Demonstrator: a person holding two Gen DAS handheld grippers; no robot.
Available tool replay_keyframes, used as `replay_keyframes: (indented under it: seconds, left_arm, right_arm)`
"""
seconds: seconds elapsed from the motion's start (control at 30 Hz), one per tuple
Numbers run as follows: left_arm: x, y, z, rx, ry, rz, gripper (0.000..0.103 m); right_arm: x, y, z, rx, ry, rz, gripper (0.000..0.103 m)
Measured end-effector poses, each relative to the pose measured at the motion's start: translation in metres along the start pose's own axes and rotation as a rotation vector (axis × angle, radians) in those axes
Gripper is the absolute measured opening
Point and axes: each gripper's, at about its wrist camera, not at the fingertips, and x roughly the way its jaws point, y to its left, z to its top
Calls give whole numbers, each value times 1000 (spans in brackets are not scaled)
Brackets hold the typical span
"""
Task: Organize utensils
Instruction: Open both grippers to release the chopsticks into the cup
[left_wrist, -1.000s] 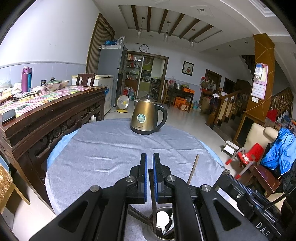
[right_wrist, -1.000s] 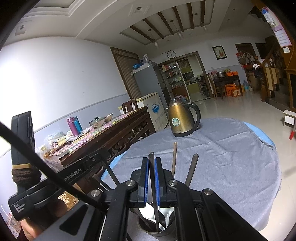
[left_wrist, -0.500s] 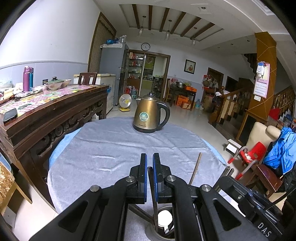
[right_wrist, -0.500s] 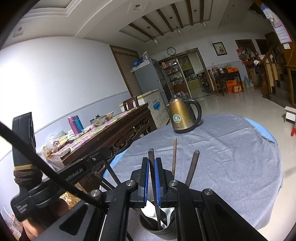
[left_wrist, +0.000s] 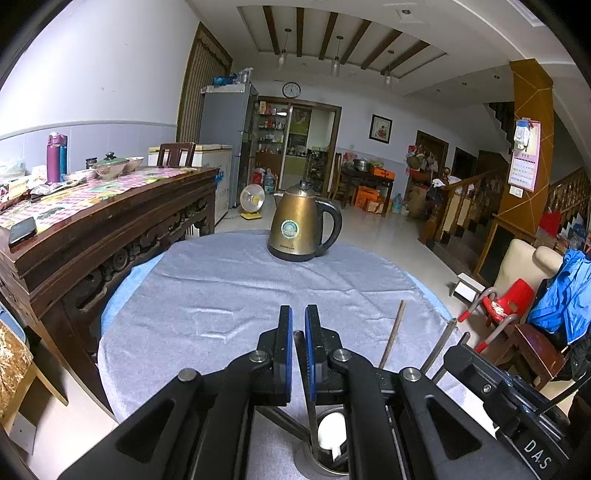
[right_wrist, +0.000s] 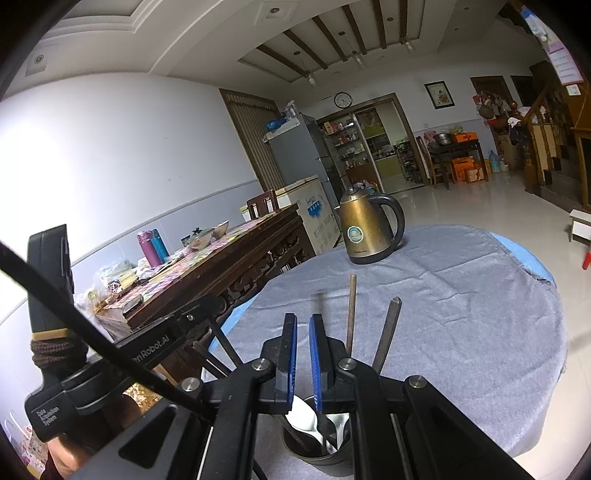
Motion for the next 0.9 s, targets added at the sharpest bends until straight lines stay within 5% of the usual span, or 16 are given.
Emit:
replay_keyframes:
  seconds: [0.1,0.23,0.47,0.57,0.7,0.9]
  left_arm:
    - [0,0,-1,8,7,4,12]
    - [-6,-3,0,26,-19,22,39]
    - [-10,-6,2,47,-21,40,65]
    - [-13,-8,3,66,-7,52,74]
    - [-18,-15,3,109,10,97,83]
    - [-30,-23,-1,190,31,193,85]
  right_arm:
    - [0,0,1,2,1,7,9]
    - [-4,-2,1,5,-4,12,9]
    - [-9,-7,5,18,-13,11,9]
    - [-11,-8,5,23,-5,16,10]
    - [-14,-10,6,33,-6,15,31]
    - [-26,-12,7,29,-20,-4,32]
